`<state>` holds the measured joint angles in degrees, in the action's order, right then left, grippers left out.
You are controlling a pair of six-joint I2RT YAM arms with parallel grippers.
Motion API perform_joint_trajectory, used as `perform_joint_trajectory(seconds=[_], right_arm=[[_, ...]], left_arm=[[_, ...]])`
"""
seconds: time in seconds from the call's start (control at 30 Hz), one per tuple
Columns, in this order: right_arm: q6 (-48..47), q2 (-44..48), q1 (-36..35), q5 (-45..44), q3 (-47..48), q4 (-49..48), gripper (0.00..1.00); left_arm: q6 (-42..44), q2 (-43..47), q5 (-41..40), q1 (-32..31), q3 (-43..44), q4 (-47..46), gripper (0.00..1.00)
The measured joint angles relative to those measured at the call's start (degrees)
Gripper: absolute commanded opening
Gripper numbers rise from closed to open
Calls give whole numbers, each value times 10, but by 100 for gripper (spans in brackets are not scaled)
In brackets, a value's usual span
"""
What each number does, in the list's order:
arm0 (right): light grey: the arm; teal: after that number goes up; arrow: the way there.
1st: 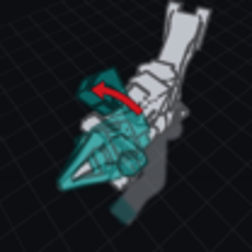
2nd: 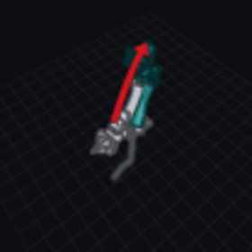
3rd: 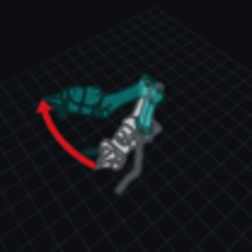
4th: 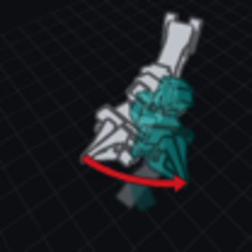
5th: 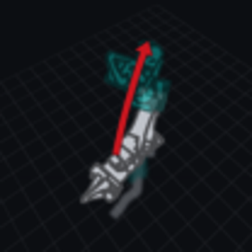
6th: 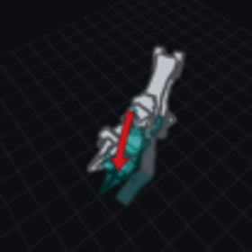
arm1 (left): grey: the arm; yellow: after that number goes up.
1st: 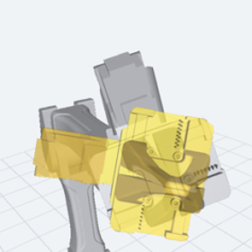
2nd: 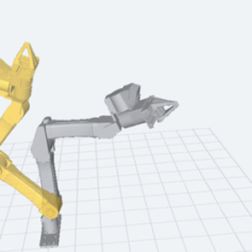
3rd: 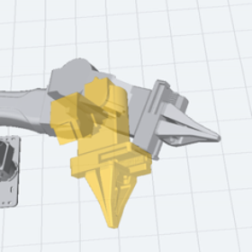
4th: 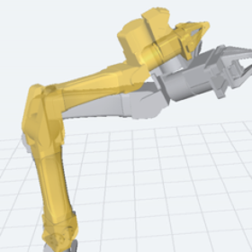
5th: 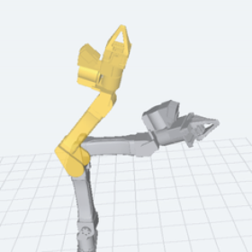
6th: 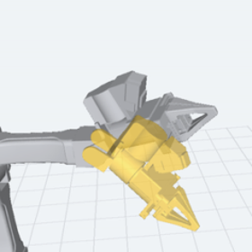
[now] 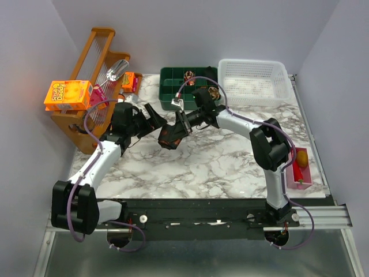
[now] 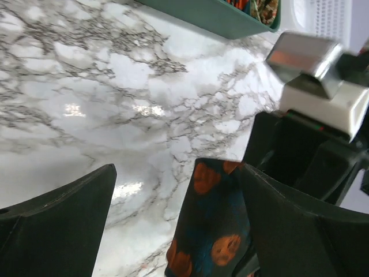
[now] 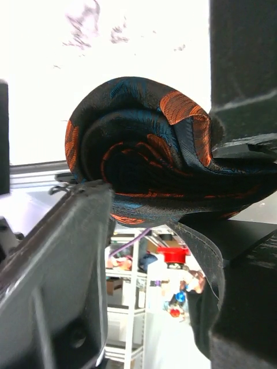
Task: Roll the ties
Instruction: Pick up the tie at the center of the board, then move the bin to the center of the board.
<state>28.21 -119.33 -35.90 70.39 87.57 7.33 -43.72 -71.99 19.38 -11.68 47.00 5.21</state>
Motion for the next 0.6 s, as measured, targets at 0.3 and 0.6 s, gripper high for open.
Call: perform_joint_trajectory(seconds=[0.3,0.6], right_arm=[[19,-63,72,-38,210,62,38],[48,-155,169,-157,459,82,37]], left_arm=[[31,49,-75,4,36,74,99],[51,56,-79,3,4,114,99]])
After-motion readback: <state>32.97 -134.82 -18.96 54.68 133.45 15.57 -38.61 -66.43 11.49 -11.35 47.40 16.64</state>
